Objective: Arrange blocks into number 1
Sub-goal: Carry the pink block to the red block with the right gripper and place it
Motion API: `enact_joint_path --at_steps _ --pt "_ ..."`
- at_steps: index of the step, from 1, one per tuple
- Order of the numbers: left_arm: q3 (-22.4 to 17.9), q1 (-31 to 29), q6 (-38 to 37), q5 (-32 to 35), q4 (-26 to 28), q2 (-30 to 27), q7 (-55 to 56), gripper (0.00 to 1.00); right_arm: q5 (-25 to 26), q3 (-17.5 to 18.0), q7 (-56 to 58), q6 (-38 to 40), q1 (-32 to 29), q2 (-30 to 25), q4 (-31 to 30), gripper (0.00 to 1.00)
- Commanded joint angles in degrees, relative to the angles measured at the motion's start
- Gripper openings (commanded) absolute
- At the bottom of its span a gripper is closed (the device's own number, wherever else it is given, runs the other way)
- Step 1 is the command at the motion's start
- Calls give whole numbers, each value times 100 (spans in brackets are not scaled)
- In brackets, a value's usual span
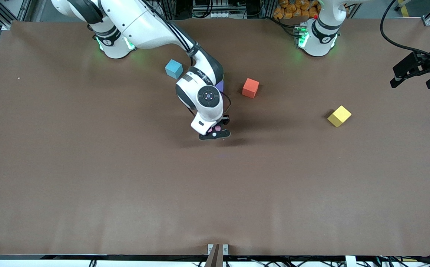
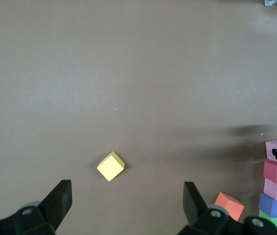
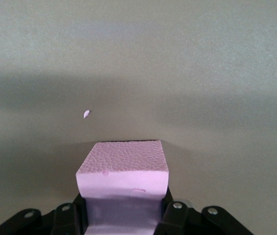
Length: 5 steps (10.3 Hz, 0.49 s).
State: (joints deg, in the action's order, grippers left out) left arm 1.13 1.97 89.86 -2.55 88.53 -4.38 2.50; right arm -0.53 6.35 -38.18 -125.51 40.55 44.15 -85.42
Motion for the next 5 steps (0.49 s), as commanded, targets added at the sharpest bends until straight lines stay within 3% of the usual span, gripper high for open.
enact_joint_path --at_steps 1,5 --pt "-25 -3 -162 -71 -99 16 -153 100 -9 -54 -321 18 93 -2 -19 0" --pt "-25 -3 -180 -71 -99 25 -153 100 -18 -46 -427 -17 137 -64 -124 0"
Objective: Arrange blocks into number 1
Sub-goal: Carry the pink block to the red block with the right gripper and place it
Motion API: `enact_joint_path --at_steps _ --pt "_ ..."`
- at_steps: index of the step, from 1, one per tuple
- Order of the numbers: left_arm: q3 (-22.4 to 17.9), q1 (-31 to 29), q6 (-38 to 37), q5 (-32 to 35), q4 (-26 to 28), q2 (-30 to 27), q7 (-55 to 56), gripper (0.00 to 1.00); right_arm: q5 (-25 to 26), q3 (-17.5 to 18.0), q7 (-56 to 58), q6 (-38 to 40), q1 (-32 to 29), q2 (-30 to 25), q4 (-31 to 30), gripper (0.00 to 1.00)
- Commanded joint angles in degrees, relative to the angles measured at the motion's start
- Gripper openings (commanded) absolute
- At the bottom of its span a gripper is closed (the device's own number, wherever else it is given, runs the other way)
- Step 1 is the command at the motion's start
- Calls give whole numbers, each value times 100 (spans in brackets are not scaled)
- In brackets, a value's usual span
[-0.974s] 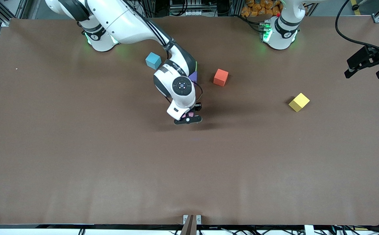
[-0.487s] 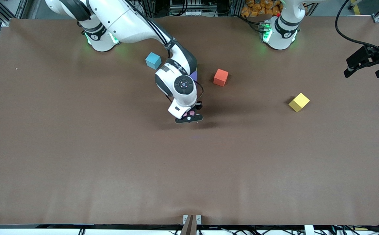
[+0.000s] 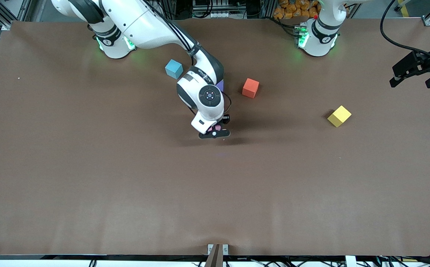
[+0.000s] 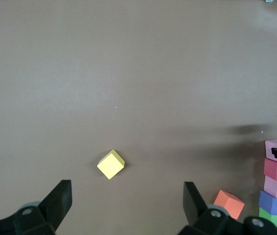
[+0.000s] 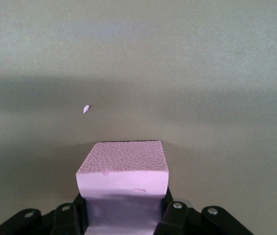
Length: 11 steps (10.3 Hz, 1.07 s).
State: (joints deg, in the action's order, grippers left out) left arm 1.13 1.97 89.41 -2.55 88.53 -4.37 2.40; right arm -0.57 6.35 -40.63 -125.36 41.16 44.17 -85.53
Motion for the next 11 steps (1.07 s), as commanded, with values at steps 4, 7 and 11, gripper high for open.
enact_joint_path --at_steps 4,7,11 --pt "-17 6 -143 -71 -99 24 -144 100 -13 -47 -191 -42 112 -110 -227 6" --pt "-17 6 -143 -71 -99 24 -144 100 -13 -47 -358 -42 121 -154 -227 100" --pt "-16 6 -143 -71 -99 24 -144 100 4 -47 -236 107 -176 -767 -227 100"
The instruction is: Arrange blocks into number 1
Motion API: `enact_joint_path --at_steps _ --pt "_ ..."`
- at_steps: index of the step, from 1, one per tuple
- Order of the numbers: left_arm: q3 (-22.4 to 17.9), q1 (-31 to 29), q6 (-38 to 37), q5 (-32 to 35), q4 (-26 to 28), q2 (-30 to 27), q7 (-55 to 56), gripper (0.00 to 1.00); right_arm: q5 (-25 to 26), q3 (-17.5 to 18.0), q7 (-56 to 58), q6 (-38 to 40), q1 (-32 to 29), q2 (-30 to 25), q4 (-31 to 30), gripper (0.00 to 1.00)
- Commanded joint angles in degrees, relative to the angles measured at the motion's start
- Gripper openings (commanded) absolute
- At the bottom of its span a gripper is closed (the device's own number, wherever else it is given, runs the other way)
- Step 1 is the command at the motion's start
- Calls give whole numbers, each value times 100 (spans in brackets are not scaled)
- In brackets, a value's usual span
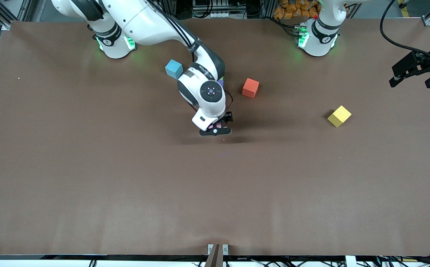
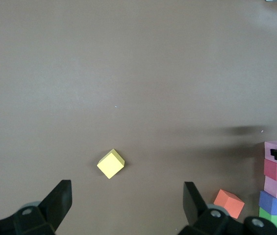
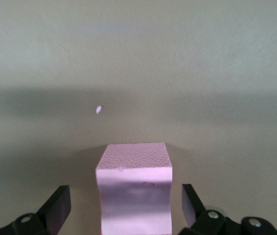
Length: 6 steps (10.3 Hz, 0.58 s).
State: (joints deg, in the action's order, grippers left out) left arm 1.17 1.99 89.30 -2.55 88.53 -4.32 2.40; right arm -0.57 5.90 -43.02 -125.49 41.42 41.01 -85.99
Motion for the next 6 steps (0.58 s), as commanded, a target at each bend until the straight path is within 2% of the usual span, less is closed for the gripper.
enact_joint_path --at_steps 1,4,6 --pt "-20 3 -132 -71 -99 19 -134 100 4 -1 161 200 -413 -679 -199 100" --pt "-12 3 -132 -71 -99 28 -134 100 4 17 1906 946 -1536 -1277 -260 100" --pt "-3 3 -132 -71 -99 28 -99 100 4 17 2856 992 -2328 -1699 -610 100"
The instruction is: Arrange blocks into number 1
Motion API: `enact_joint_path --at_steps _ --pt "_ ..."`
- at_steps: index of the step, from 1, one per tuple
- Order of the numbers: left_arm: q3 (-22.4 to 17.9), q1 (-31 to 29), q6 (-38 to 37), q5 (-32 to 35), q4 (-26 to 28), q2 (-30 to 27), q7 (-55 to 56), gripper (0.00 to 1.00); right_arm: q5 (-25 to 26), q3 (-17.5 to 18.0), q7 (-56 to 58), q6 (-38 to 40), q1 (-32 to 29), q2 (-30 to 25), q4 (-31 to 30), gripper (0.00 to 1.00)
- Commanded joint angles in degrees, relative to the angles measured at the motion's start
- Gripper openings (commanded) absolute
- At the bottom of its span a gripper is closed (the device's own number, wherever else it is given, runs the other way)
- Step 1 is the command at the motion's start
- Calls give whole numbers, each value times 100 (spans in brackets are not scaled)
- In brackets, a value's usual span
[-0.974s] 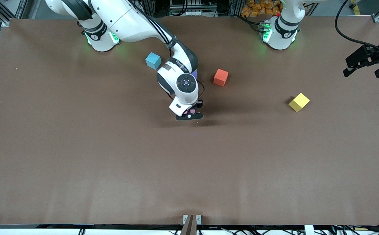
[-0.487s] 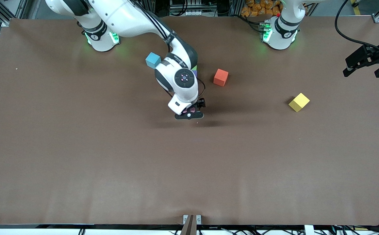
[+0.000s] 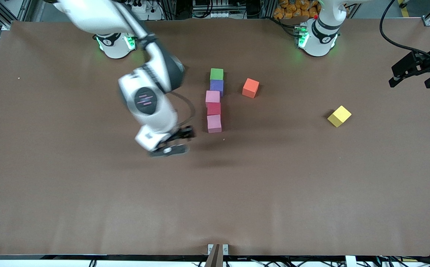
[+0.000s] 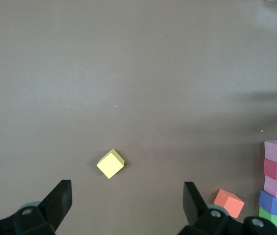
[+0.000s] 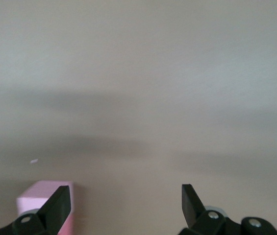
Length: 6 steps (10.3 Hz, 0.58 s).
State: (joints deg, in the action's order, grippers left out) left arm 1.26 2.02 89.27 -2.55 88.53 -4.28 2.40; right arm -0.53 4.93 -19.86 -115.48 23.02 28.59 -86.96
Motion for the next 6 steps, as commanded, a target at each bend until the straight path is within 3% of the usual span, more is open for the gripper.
enact_joint_path --at_steps 1,6 --pt "-3 9 -130 -71 -99 24 -82 100 1 105 1006 17 -883 -643 -698 100" --pt "6 26 -130 -79 -99 24 -81 100 -95 -492 2425 158 -1747 -1548 -1524 100"
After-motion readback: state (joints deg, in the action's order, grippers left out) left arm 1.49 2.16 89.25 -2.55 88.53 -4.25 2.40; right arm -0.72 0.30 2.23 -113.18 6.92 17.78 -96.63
